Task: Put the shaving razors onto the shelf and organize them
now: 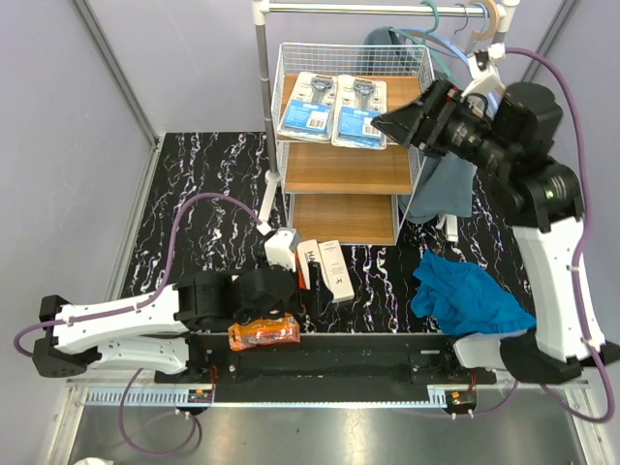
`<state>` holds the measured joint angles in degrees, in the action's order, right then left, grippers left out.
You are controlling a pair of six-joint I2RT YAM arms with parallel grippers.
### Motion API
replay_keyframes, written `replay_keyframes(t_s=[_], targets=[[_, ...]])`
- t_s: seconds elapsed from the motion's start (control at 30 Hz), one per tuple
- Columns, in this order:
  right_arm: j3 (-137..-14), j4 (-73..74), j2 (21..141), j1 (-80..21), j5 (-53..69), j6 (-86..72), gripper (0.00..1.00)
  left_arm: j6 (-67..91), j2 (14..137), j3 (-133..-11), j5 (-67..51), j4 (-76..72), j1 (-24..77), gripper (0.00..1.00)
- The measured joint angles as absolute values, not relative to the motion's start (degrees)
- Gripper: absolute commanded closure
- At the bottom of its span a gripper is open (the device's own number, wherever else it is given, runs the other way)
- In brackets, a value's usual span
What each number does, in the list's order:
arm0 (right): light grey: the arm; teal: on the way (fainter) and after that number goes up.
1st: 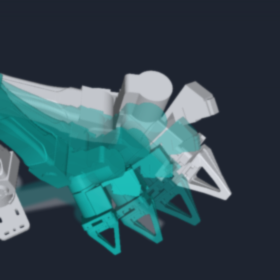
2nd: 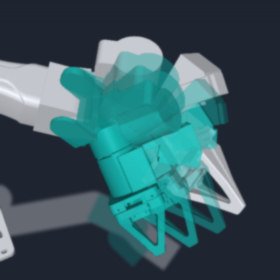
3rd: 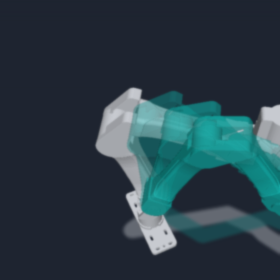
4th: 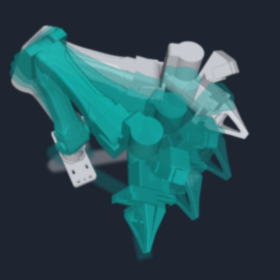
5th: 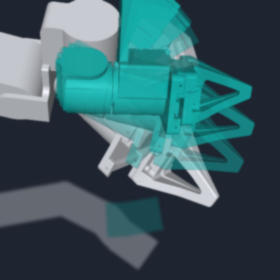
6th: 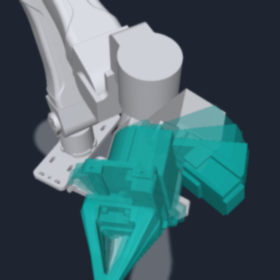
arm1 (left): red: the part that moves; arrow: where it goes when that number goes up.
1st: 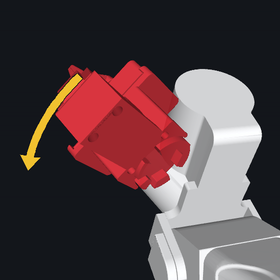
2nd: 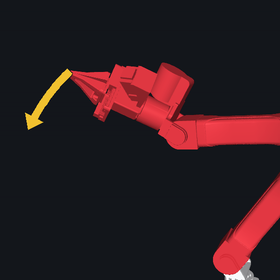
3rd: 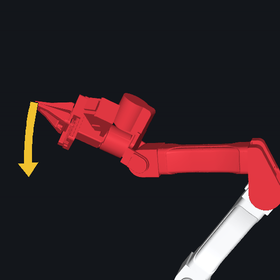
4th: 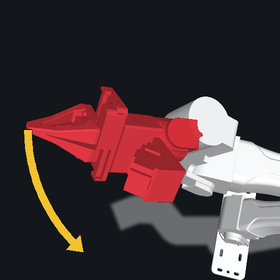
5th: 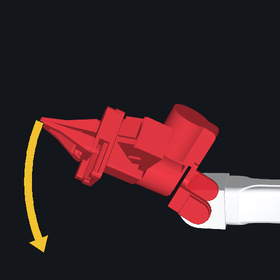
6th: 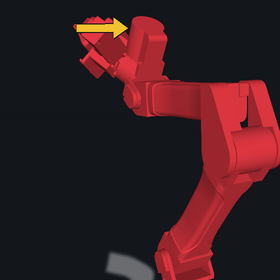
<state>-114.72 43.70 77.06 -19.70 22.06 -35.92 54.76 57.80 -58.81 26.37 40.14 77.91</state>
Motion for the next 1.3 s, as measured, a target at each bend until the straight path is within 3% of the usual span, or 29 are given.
replay_keyframes(t_s=[0.3, 0.5, 0.83, 1.0, 1.3], targets=[[-88.95, 37.89, 55.57, -19.70, 26.63, -37.15, 0.12, 54.11, 60.51, -56.84, 26.17, 43.72, 76.58, 0.01], [-65.10, 39.57, 45.17, -20.64, 26.41, -38.17, 0.14, 53.71, 60.05, -49.71, 22.41, 43.94, 67.05, 0.01], [-43.62, 33.93, 52.03, -39.86, 16.23, -44.99, 0.14, 48.69, 57.93, -43.66, 13.19, 42.61, 50.89, 0.01], [-39.13, 25.28, 59.81, -42.92, 12.58, -49.19, 0.14, 47.24, 63.09, -41.98, 7.70, 36.73, 46.26, 0.05], [-37.43, 17.06, 60.36, -44.64, 10.98, -53.25, 0.14, 44.58, 75.02, -41.23, 2.46, 26.30, 40.03, 0.24]])
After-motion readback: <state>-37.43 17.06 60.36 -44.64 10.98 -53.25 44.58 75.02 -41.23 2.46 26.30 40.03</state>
